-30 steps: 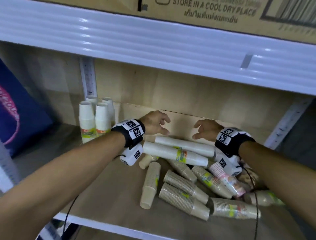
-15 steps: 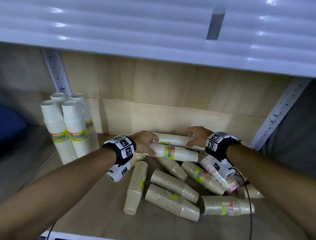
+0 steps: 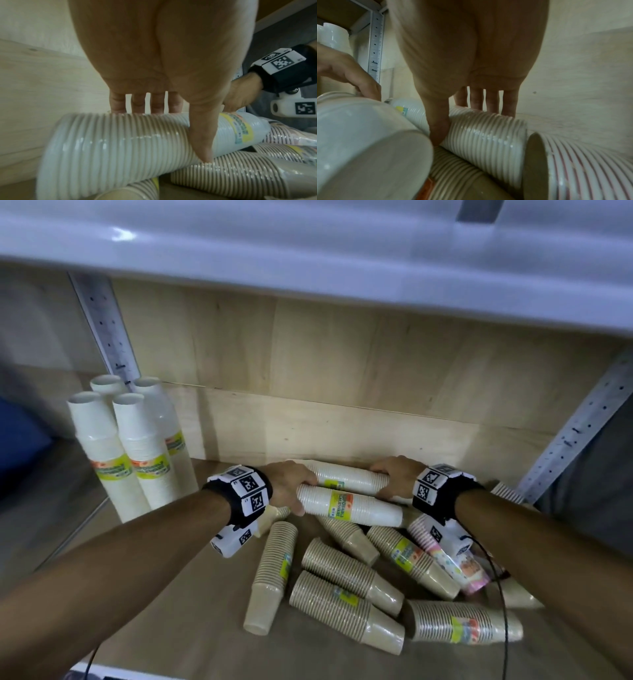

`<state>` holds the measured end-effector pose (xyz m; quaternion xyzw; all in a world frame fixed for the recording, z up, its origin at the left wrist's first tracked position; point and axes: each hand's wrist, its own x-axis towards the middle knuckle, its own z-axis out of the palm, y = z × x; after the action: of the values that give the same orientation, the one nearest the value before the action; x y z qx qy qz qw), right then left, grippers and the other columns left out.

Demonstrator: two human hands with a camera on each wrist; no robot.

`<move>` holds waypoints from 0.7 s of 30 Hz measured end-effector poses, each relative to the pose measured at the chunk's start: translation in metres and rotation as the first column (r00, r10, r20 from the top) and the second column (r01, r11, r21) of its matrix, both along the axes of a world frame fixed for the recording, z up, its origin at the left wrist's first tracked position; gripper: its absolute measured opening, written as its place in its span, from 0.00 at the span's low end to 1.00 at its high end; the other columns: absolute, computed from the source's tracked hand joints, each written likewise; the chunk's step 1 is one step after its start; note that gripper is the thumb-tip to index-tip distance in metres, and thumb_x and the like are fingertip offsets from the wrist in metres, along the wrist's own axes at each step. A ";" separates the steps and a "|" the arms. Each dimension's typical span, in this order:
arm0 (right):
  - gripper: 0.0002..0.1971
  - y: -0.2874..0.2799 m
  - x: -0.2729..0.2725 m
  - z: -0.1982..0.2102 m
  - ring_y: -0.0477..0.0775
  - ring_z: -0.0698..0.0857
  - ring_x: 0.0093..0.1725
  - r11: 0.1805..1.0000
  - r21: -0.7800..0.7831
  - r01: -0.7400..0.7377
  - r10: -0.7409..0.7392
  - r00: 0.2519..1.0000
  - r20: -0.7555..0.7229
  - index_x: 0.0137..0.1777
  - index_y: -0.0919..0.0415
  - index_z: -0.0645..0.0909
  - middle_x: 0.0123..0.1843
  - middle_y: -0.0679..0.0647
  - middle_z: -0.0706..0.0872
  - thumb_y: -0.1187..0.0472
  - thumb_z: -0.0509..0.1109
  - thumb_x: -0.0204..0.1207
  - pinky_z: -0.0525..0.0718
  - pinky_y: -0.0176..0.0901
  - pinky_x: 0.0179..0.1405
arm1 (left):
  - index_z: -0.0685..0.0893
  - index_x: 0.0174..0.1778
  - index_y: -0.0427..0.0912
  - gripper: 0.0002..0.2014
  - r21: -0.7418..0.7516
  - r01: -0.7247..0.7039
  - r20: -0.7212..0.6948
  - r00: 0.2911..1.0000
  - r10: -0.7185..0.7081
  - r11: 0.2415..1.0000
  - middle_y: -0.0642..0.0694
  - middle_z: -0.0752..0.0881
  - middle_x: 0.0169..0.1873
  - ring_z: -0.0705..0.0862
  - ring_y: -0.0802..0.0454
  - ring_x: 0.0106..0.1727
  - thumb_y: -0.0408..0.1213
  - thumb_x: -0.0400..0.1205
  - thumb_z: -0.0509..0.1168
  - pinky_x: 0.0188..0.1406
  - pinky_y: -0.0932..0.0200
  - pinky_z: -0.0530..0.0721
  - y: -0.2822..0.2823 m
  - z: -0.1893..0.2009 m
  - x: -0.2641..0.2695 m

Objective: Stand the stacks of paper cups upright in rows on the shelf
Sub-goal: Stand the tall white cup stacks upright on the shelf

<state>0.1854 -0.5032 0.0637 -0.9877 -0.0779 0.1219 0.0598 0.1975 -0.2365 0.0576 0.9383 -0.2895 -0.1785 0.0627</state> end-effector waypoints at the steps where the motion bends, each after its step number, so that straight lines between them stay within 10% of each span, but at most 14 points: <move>1: 0.31 0.000 0.000 0.000 0.54 0.82 0.62 1.000 -0.007 0.000 0.000 1.000 0.000 0.72 0.48 0.78 0.66 0.49 0.83 0.43 0.78 0.68 0.79 0.46 0.59 | 0.77 0.74 0.49 0.32 0.000 0.001 0.003 1.000 -0.001 1.000 0.49 0.80 0.65 0.79 0.48 0.64 0.44 0.73 0.77 0.65 0.50 0.78 0.000 0.000 0.000; 11: 0.19 -0.011 -0.015 0.013 0.53 0.84 0.58 0.998 0.047 0.036 -0.038 0.998 0.040 0.66 0.48 0.81 0.59 0.48 0.87 0.50 0.73 0.75 0.79 0.44 0.53 | 0.78 0.70 0.47 0.29 -0.129 -0.041 0.003 0.999 0.042 0.991 0.49 0.81 0.62 0.80 0.50 0.60 0.39 0.73 0.78 0.60 0.52 0.79 0.018 0.012 -0.007; 21: 0.31 0.001 -0.037 0.056 0.53 0.81 0.53 0.970 0.225 0.090 -0.134 0.973 0.190 0.70 0.57 0.74 0.61 0.54 0.83 0.53 0.80 0.68 0.76 0.44 0.49 | 0.72 0.65 0.48 0.28 -0.452 -0.212 -0.004 0.972 0.235 0.867 0.48 0.81 0.57 0.82 0.47 0.56 0.39 0.73 0.78 0.54 0.51 0.82 0.063 0.055 -0.028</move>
<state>0.1484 -0.5022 0.1202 -0.9855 -0.0404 0.0077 0.1646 0.1695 -0.1734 0.1127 0.9298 -0.2137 -0.0745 0.2904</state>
